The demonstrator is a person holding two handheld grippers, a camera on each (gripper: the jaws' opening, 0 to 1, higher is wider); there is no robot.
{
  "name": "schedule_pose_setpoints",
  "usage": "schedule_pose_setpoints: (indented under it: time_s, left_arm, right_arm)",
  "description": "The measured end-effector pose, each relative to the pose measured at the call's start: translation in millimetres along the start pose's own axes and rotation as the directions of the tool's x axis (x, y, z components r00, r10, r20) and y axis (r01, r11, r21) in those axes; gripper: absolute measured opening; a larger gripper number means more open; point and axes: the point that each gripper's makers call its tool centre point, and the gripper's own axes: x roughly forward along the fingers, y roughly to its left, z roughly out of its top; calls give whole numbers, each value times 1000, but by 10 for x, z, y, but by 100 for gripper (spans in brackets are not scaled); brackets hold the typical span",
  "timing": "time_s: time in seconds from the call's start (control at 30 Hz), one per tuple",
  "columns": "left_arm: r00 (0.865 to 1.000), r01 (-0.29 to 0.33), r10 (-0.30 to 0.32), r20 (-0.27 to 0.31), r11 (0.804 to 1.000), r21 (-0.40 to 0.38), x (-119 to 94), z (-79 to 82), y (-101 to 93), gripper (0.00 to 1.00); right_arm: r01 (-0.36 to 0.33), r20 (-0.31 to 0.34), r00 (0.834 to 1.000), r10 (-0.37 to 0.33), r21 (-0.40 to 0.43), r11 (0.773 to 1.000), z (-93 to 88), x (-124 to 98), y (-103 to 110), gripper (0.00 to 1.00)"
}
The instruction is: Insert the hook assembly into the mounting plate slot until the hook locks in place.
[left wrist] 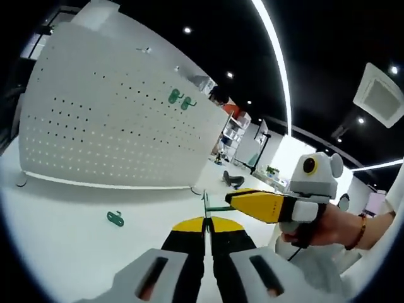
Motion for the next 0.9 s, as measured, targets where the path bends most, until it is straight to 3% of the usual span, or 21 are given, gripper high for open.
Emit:
schedule_pose_setpoints:
  time_s: [0.17,0.43,0.7,0.87,0.9]
  left_arm:
    - [998,-57,55,19,989,136,-9,75,18,2]
    - [997,-79,72,40,970,230,-30,150,44,2]
    - [996,-94,87,36,932,350,-58,141,30,2]
    - [994,-108,96,51,923,369,-79,163,40,2]
    - [994,-111,98,54,914,391,-80,164,35,2]
  right_arm:
    - [34,-10,999,-35,-38,999,15,3,-5,2]
    - [83,-78,993,-90,-98,992,-68,11,-59,7]
    - [108,-103,988,-116,-84,991,-119,20,-82,4]
    - [107,-107,988,-110,-42,993,-125,26,-71,3]
    - [105,-108,988,-109,-39,994,-127,28,-72,3]
